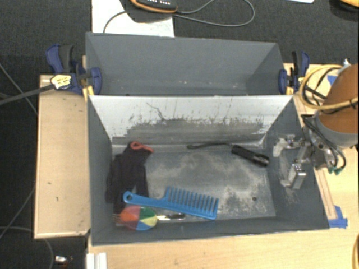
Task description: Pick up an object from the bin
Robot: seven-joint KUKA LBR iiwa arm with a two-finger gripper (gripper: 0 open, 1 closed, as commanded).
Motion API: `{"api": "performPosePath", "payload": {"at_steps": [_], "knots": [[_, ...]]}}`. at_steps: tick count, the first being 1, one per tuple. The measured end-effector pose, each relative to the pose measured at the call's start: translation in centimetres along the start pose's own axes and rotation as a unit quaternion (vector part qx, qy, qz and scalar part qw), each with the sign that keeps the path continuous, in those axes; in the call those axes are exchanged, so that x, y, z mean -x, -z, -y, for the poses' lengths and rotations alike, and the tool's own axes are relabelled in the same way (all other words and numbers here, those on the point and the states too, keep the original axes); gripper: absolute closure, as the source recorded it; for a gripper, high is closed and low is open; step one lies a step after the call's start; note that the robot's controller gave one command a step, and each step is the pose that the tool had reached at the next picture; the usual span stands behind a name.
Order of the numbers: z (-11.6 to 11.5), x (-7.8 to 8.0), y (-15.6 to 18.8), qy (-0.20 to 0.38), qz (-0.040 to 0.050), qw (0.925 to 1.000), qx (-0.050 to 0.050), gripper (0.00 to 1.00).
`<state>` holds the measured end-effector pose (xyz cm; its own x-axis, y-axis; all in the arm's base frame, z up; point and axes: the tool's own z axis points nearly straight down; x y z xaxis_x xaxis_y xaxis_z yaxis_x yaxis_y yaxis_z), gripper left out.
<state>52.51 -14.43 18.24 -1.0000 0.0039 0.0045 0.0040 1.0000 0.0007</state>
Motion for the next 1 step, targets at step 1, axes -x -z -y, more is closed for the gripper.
{"api": "performPosePath", "payload": {"at_steps": [1], "knots": [[-0.07, 0.19, 0.40, 0.003, 0.0038, 1.0000, -0.001, 0.00]]}}
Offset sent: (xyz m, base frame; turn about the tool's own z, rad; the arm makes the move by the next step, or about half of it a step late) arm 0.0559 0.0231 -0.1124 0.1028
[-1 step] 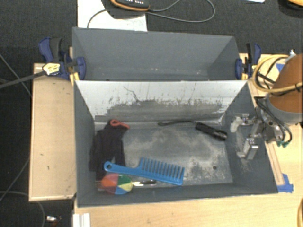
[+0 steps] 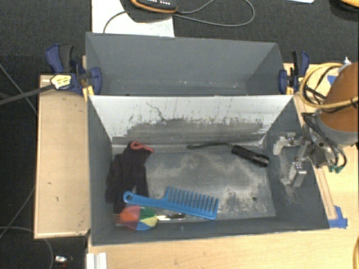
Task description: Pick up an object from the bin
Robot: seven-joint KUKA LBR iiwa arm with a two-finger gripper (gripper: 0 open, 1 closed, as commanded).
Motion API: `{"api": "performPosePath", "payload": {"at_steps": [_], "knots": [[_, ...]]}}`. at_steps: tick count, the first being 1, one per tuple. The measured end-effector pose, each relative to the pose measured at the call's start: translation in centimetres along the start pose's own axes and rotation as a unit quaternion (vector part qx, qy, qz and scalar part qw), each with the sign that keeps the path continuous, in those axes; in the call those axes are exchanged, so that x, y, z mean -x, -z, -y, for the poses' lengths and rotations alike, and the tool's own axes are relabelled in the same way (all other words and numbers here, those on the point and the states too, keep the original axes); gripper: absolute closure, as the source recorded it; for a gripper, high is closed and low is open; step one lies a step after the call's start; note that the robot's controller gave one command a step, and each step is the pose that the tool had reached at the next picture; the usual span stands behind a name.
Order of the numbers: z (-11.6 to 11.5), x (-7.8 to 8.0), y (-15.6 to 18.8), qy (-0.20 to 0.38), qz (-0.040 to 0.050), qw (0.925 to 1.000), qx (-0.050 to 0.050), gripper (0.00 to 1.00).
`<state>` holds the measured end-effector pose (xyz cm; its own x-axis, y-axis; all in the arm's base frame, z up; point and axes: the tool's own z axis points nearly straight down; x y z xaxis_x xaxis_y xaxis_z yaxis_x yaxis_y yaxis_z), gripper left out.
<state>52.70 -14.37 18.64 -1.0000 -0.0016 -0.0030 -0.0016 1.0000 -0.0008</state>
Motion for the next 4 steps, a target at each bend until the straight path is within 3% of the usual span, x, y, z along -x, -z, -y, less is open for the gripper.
{"api": "performPosePath", "payload": {"at_steps": [1, 2, 3, 4], "knots": [[-1.7, 4.4, -8.6, -0.042, 0.0032, 0.9991, 0.000, 0.00], [-1.6, 5.4, -11.2, -0.060, 0.0022, 0.9982, 0.000, 0.00], [-1.7, 5.5, -10.0, -0.059, 0.0045, 0.9983, -0.001, 0.00], [-1.6, 4.7, -11.5, -0.166, 0.0048, 0.9861, 0.000, 0.00]]}}
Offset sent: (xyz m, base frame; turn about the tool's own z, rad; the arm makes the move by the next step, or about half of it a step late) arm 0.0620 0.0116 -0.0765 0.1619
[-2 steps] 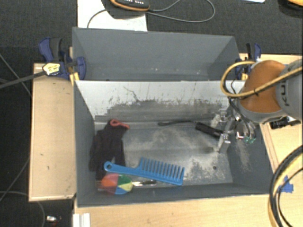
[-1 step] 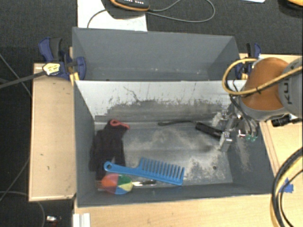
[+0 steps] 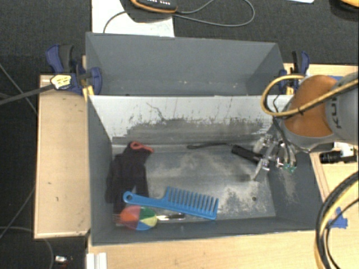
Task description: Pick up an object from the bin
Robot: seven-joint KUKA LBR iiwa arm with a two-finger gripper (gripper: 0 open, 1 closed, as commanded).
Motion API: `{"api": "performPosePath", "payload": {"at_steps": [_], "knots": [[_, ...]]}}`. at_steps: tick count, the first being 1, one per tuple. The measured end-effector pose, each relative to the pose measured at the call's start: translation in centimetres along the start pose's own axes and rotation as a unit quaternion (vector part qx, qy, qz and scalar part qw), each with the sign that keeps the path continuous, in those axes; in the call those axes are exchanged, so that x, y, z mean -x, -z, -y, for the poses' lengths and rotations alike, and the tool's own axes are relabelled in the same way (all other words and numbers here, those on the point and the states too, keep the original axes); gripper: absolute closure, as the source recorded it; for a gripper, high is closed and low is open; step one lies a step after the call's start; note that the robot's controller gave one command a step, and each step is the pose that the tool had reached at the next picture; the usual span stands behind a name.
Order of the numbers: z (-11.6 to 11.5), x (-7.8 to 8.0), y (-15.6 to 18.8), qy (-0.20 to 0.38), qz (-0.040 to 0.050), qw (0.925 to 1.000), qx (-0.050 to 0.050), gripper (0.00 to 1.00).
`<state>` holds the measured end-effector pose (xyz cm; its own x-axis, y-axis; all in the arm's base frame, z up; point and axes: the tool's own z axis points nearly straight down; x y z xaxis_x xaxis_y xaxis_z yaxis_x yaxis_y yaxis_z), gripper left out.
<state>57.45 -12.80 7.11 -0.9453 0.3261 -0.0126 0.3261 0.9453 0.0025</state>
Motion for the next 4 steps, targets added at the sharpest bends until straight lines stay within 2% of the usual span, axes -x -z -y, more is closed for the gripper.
{"api": "performPosePath", "payload": {"at_steps": [1, 3, 4], "knots": [[-1.0, -0.8, -0.1, 0.017, -0.0010, 0.9999, 0.000, 1.00], [-1.0, -0.8, 0.9, 0.018, -0.0003, 0.9998, 0.000, 1.00], [-1.0, -1.0, 4.0, 0.019, -0.0035, 0.9998, -0.001, 1.00]]}}
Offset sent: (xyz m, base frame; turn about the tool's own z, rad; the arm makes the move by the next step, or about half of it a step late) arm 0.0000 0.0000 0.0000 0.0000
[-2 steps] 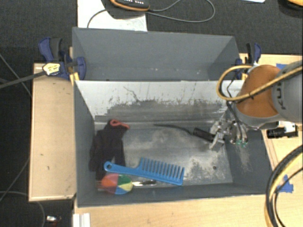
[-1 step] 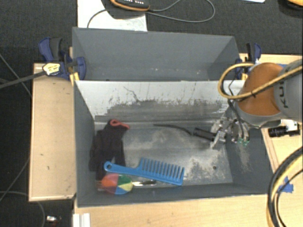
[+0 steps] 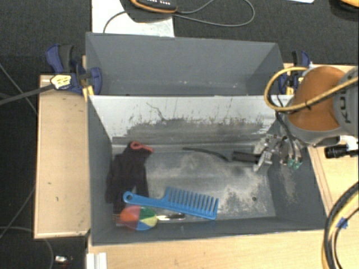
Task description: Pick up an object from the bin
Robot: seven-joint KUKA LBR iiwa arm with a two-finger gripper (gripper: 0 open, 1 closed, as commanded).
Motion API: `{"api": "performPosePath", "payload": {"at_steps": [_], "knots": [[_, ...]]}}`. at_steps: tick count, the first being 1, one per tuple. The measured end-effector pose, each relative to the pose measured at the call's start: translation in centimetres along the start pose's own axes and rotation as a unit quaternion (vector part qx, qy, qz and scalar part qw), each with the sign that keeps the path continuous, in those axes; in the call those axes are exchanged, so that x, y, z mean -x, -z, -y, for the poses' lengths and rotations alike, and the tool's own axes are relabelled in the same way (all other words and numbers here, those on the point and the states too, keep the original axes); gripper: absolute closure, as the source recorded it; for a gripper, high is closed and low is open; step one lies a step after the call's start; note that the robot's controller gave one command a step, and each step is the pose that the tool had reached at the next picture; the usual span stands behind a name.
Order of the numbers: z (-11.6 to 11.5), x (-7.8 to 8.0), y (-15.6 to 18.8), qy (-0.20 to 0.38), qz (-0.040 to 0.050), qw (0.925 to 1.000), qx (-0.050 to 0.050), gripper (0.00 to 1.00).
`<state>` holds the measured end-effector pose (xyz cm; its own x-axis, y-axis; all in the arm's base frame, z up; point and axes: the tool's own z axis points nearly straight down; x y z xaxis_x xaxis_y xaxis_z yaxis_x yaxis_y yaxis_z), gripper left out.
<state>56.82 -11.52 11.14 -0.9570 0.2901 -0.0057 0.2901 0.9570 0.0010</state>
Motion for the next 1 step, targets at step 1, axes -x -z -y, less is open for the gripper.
{"api": "performPosePath", "payload": {"at_steps": [1], "knots": [[0.00, 0.04, 5.39, 0.001, -0.0002, 1.0000, 0.000, 1.00]]}}
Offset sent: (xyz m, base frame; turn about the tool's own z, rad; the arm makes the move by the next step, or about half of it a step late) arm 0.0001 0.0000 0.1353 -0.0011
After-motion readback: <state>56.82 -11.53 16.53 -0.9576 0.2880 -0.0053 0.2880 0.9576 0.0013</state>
